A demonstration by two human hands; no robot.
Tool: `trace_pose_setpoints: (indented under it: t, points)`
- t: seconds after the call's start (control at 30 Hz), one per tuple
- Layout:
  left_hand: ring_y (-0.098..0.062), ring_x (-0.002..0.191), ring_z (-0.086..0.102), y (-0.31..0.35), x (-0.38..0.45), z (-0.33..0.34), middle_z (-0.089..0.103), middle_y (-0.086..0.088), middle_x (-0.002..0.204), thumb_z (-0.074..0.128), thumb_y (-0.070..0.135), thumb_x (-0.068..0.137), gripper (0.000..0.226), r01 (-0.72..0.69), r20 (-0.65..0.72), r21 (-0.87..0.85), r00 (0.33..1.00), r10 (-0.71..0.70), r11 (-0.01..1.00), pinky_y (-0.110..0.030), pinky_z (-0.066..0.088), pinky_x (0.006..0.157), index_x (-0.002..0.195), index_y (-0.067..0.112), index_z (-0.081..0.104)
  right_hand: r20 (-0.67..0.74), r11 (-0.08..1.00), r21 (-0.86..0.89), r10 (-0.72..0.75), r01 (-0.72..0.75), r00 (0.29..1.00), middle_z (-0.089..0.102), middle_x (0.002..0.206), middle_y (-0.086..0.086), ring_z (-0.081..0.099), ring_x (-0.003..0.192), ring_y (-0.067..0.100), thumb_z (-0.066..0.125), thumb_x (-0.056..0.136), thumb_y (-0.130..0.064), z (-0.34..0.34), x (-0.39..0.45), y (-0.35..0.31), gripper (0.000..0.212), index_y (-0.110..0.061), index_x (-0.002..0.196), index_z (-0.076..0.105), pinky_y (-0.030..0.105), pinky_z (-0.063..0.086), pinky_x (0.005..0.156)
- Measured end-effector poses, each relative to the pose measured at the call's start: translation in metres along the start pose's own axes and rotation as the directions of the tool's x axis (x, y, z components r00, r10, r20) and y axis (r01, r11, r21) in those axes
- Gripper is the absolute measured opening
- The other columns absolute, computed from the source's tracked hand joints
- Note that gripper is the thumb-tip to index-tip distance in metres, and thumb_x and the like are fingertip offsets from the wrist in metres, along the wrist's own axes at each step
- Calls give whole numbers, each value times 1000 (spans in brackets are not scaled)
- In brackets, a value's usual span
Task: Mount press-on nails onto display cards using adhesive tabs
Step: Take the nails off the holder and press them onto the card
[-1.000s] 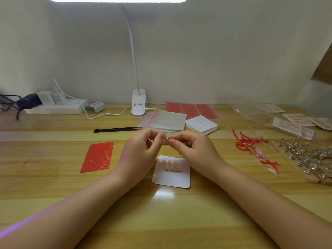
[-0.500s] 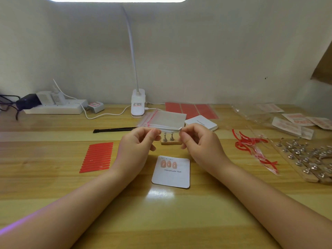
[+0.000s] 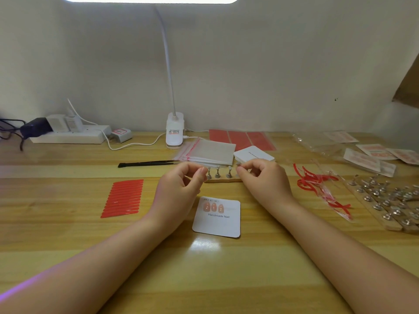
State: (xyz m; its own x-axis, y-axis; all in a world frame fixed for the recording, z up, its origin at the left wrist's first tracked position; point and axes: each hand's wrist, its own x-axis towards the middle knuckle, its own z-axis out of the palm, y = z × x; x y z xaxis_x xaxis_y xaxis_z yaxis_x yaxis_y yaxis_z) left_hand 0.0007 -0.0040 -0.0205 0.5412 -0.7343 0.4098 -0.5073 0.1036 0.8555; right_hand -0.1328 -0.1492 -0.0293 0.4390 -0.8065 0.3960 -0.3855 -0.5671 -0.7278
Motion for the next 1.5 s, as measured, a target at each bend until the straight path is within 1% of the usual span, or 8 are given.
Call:
trace_pose_setpoints:
  t: [0.23,0.47,0.67,0.83,1.03,1.2,1.33,1.5]
  points:
    - [-8,70,61,-1,1,1,68,11,80,58,28,94,10,-15,15,23,1000,14,1000,-15,50,60,87,31,64,75,990,-144,-3,14,997,57,65,-19,50,64,3,65,91,-34,2,4,4,16,-26,97,77,22,31,52]
    - [-2,72,62,-3,1,0,67,22,81,59,31,93,10,-29,39,49,999,27,998,-15,51,63,86,37,63,88,952,-298,-46,70,995,72,78,-2,62,74,15,61,93,-34,3,1,-1,21,-20,92,77,30,50,62]
    - [1,74,63,-3,1,-2,70,24,84,63,31,90,9,-37,51,23,998,36,999,-11,49,65,87,38,68,-94,963,-126,-249,236,964,40,42,-16,40,42,4,72,80,-20,-4,-14,-12,27,-27,56,61,21,29,46]
    - [3,69,63,1,-1,-3,72,15,78,62,35,85,13,-68,60,-56,996,71,996,-9,46,60,86,30,73,28,877,29,-480,480,877,50,52,-15,42,47,1,77,80,-19,2,-32,-28,17,-21,97,78,20,36,51]
    - [4,67,64,3,-2,-5,72,16,72,61,43,80,14,-69,78,-24,994,71,997,-7,45,61,78,34,72,55,870,98,-489,483,870,68,63,-2,52,51,10,75,84,-16,2,-33,-30,17,-19,100,78,32,47,52]
    - [4,69,65,1,-2,-5,72,18,74,60,47,79,16,-86,95,25,992,84,996,-7,46,63,80,37,72,77,893,155,-437,422,896,67,60,-3,52,51,9,73,86,-15,4,-35,-33,10,-19,93,79,30,45,52]
    - [-3,72,62,-1,-1,-8,69,18,93,57,51,84,24,-245,40,192,969,242,950,-13,48,64,102,37,64,122,910,407,-136,76,983,66,58,1,55,51,11,75,84,-21,4,-32,-38,7,-17,89,79,25,46,53]
    - [-14,65,60,-3,-2,-6,70,2,95,68,27,84,27,-498,82,424,853,515,757,-42,52,61,107,12,71,312,779,593,11,-204,950,55,53,3,45,48,8,70,87,-23,1,-32,-43,12,-17,83,79,15,35,46]
